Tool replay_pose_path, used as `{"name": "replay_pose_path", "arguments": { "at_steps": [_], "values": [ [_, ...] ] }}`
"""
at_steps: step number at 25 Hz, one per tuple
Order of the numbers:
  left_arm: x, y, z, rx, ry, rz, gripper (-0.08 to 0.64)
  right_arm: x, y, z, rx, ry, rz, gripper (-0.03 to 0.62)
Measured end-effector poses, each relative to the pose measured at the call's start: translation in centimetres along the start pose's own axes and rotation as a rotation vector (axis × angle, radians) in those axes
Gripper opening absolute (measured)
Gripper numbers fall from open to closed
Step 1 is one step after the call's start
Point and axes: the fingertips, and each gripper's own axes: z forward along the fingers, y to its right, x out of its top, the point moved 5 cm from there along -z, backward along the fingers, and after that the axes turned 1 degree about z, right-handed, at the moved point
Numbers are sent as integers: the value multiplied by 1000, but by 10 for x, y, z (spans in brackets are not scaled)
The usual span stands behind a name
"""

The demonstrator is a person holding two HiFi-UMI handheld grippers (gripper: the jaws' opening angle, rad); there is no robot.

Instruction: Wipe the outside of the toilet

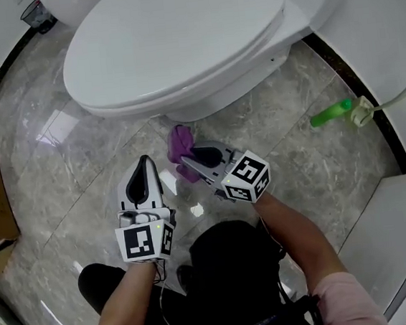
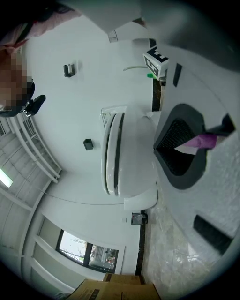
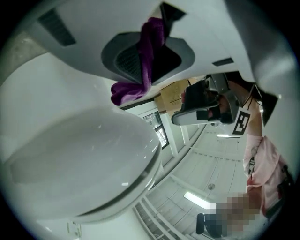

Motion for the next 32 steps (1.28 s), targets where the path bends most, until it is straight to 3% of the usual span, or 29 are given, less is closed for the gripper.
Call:
{"name": "replay_pose_path", "arguments": {
  "at_steps": [5, 10, 18, 24, 28, 32],
  "values": [
    [9, 41, 17, -100, 15, 17, 8, 31, 7, -62, -176, 74, -32, 63],
    [28, 83, 40, -182, 50, 27, 8, 80, 9, -123, -371, 127, -139, 63],
    [62, 137, 71, -248, 67, 7, 8, 129, 6, -207, -669, 172, -199, 63],
    [85, 162, 85, -252, 72, 25, 8, 140, 5, -239, -756, 207, -228, 63],
    [96, 181, 86, -270, 90, 95, 8, 139, 10, -254, -810, 223, -199, 60],
    [97, 193, 91, -295, 85, 99, 8, 138, 14, -262, -846, 248, -182, 60]
  ]
}}
